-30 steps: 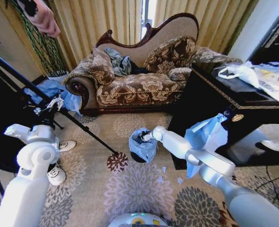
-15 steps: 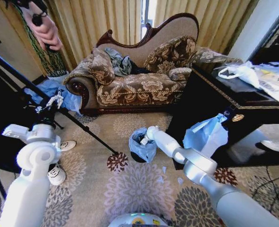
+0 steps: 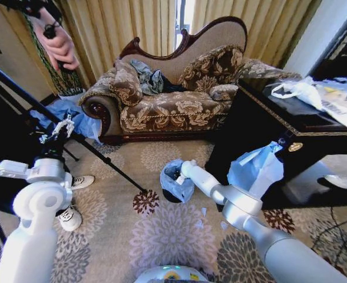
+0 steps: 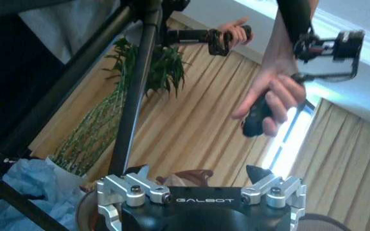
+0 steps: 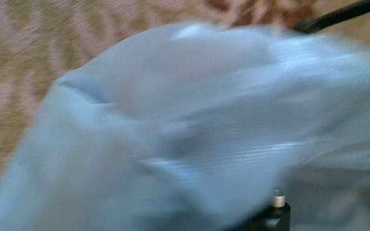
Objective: Place a garbage bag over the trash bin.
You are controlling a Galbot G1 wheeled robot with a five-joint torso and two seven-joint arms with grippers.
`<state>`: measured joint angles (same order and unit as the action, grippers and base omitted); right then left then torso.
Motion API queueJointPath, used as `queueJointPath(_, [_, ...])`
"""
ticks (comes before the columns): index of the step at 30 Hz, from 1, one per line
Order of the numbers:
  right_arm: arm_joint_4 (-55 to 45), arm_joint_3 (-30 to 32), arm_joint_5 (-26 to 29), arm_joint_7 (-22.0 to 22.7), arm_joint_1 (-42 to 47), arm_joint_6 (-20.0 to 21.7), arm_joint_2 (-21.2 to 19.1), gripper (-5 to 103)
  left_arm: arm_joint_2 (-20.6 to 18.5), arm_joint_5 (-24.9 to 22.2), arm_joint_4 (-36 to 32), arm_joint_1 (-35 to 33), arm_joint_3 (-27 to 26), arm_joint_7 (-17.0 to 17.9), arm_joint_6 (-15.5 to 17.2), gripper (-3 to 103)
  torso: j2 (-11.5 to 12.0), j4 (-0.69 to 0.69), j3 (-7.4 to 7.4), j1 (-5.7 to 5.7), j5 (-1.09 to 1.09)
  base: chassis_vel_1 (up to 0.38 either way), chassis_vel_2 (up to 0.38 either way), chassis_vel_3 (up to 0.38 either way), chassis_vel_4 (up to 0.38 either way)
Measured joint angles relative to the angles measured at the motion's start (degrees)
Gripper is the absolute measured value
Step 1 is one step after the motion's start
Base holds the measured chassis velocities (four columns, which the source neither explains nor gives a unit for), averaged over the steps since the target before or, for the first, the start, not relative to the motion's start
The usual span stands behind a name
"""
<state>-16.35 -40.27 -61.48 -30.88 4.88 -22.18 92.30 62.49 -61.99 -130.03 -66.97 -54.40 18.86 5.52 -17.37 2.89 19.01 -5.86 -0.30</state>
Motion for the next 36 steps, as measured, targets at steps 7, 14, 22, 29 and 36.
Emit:
queueJointPath(7, [1.6, -2.1, 0.5, 1.2, 1.3, 2.4, 0.0, 0, 0.5, -1.9, -2.9, -2.9, -2.4, -0.6, -0.5, 100, 0.0, -0.01, -0.02, 0.01, 0.01, 0.0, 0.0, 0.0, 0.0])
queueJointPath(14, [2.2, -2.3, 1.4, 2.4, 1.5, 3.8, 0.0, 0, 1.5, -1.6, -2.9, -3.9, -2.4, -1.0, -1.1, 100, 0.0, 0.01, -0.03, 0.02, 0.01, 0.0, 0.0, 0.0, 0.0])
queueJointPath(22, [3.9, -3.4, 2.2, 4.7, 1.5, 6.5, 0.0, 0, 3.8, -1.1, -4.8, -5.5, -2.0, -1.1, -1.2, 100, 0.0, -0.01, -0.03, 0.02, 0.01, 0.0, 0.0, 0.0, 0.0])
queueJointPath(29, [4.1, -3.4, 4.9, 7.0, 2.0, 9.6, -0.1, 10, 4.0, -1.1, -4.2, -6.0, -2.2, -1.3, -1.5, 98, -0.1, 0.03, -0.04, 0.02, -0.01, 0.0, 0.0, 0.0, 0.0])
queueJointPath(36, [6.5, -3.9, 18.4, 7.6, 2.7, 16.4, -0.2, 38, 4.3, -1.2, -4.1, -6.0, -1.9, -1.3, -1.6, 99, 0.1, 0.04, 0.05, -0.08, 0.03, -0.006, 0.002, 0.003, -0.008])
